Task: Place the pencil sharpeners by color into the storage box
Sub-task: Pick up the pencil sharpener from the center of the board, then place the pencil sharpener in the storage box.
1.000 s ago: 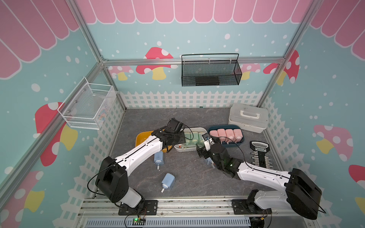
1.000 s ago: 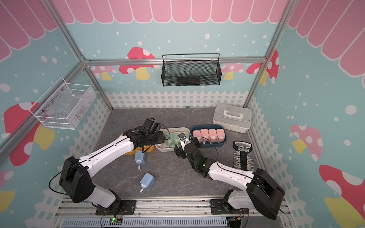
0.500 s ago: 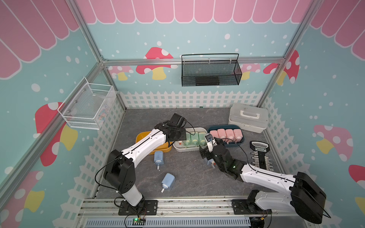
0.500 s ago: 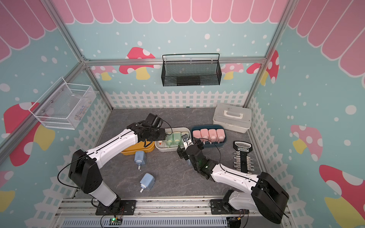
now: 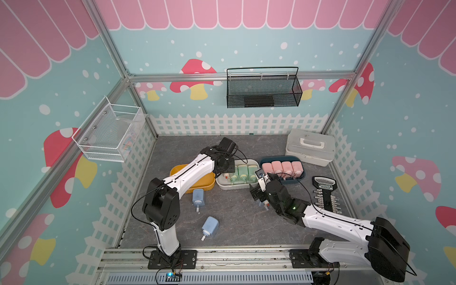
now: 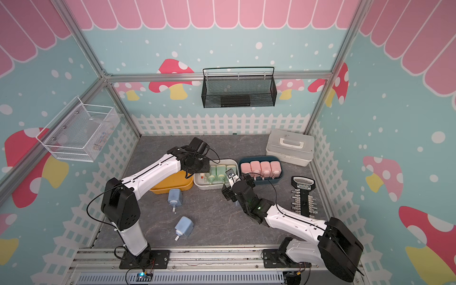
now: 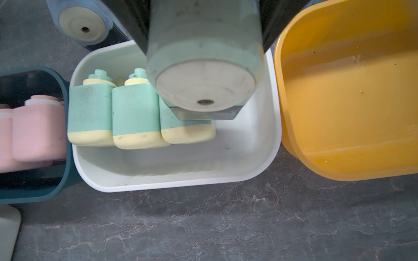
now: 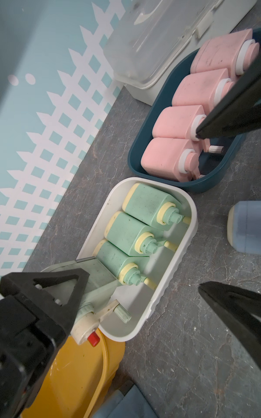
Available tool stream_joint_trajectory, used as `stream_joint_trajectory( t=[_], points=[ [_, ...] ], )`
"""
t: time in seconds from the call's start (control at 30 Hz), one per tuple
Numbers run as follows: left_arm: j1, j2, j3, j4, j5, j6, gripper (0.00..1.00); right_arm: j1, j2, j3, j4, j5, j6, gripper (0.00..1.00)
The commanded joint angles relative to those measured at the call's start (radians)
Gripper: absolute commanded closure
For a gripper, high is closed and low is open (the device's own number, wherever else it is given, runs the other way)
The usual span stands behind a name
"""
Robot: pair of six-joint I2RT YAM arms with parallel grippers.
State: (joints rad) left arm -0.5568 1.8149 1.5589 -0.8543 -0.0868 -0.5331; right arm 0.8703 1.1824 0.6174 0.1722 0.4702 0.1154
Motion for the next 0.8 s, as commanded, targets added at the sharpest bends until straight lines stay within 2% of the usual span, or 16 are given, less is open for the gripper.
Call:
stream_joint_trajectory(
  t=[0.0,0.37,0.77],
  points=[
    [0.004,-0.034,0.041,-0.024,0.006,0.026,1.00,-0.003,-0.020,0.018,-0.029,0.006,-0.020,0.01],
    [0.030,-0.031,0.036,-0.049,-0.087,-0.004,1.00,-0.003,0.013,0.038,-0.035,0.004,-0.009,0.01],
    [0.035,0.060,0.064,-0.042,-0.047,-0.039,1.00,-0.004,0.008,0.041,-0.066,0.019,0.000,0.01]
  ],
)
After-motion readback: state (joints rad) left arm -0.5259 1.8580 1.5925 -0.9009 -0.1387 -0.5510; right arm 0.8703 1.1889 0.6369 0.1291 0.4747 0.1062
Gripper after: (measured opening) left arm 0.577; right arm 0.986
